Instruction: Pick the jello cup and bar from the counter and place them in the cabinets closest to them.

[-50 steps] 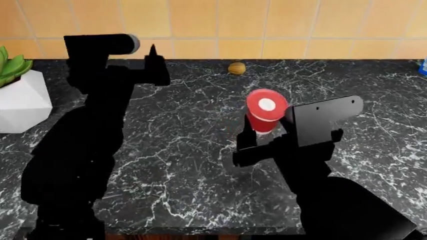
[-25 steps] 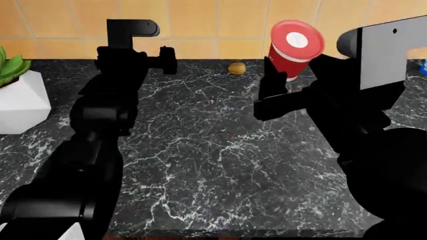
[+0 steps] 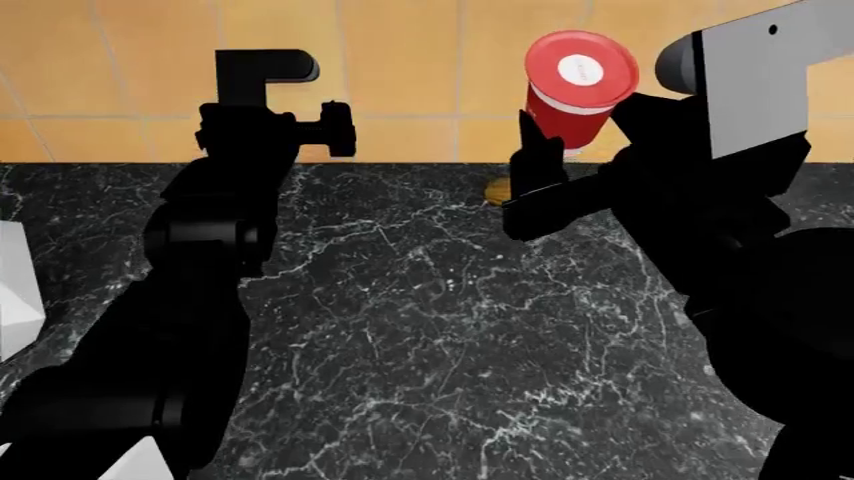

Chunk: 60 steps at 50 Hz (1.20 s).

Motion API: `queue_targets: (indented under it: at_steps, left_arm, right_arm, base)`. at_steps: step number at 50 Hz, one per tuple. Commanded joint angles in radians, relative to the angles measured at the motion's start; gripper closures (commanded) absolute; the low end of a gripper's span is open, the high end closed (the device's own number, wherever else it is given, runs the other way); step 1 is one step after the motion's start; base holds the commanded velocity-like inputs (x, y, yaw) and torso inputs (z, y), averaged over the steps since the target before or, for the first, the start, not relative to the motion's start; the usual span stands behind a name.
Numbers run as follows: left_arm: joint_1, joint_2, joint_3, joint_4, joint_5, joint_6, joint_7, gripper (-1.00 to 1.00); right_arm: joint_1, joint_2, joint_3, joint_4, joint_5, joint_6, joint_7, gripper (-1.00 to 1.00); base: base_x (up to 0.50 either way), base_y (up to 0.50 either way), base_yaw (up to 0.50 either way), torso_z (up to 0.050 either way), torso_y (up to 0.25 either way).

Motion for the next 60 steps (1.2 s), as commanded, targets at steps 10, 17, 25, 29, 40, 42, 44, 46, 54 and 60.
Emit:
queue_targets:
  at_steps: [10, 17, 25, 29, 40, 42, 44, 46, 54, 60]
  left_arm:
    - [-0.001, 0.002, 0.007, -0.01, 0.005, 0.011, -0.005, -1.0]
    - [0.0, 0.002, 0.007, -0.01, 0.005, 0.014, -0.006, -1.0]
    - [0.001, 0.002, 0.008, -0.01, 0.006, 0.019, -0.009, -1.0]
    - [0.0, 0.002, 0.016, -0.01, 0.008, 0.017, -0.016, -1.0]
    - [0.001, 0.002, 0.038, -0.01, 0.007, 0.019, -0.022, -1.0]
    - [0.001, 0.002, 0.038, -0.01, 0.006, 0.018, -0.023, -1.0]
    - [0.001, 0.002, 0.038, -0.01, 0.005, 0.017, -0.023, -1.0]
    - [0.0, 0.002, 0.038, -0.01, 0.005, 0.015, -0.025, -1.0]
    - [0.0, 0.003, 0.039, -0.01, 0.004, 0.01, -0.028, -1.0]
    - [0.001, 0.003, 0.042, -0.01, 0.005, 0.01, -0.033, -1.0]
  right_arm:
    - [-0.002, 0.031, -0.007, -0.006, 0.046, -0.071, 0.029, 1.0]
    - [-0.028, 0.032, 0.033, -0.042, 0.074, -0.117, 0.055, 1.0]
    - [-0.007, 0.078, 0.025, -0.189, 0.282, -0.155, 0.392, 1.0]
    - [-0.001, 0.109, 0.045, -0.276, 0.323, -0.198, 0.513, 1.0]
    - [0.149, 0.329, -0.114, -0.431, 0.406, -0.504, 0.74, 1.0]
    - [0.181, 0.36, -0.136, -0.431, 0.404, -0.545, 0.741, 1.0]
    - [0.211, 0.386, -0.155, -0.431, 0.407, -0.583, 0.741, 1.0]
    - [0.248, 0.422, -0.189, -0.431, 0.405, -0.631, 0.741, 1.0]
    - [0.509, 0.604, -0.485, -0.431, 0.393, -0.897, 0.741, 1.0]
    - [0.788, 0.685, -0.834, -0.431, 0.361, -1.118, 0.741, 1.0]
  base:
    - [0.5, 0.0, 0.0, 0.0, 0.001]
    - [0.3, 0.0, 0.0, 0.0, 0.0]
    - [0.0, 0.0, 0.0, 0.0, 0.0]
    - [0.0, 0.0, 0.0, 0.0, 0.0]
    - [0.0, 0.0, 0.0, 0.0, 0.001]
    - [0.0, 0.0, 0.0, 0.0, 0.0]
    - [0.0, 0.0, 0.0, 0.0, 0.0]
    - [0.0, 0.0, 0.0, 0.0, 0.0]
    - [0.0, 0.0, 0.0, 0.0, 0.0]
    - [0.0, 0.0, 0.0, 0.0, 0.0]
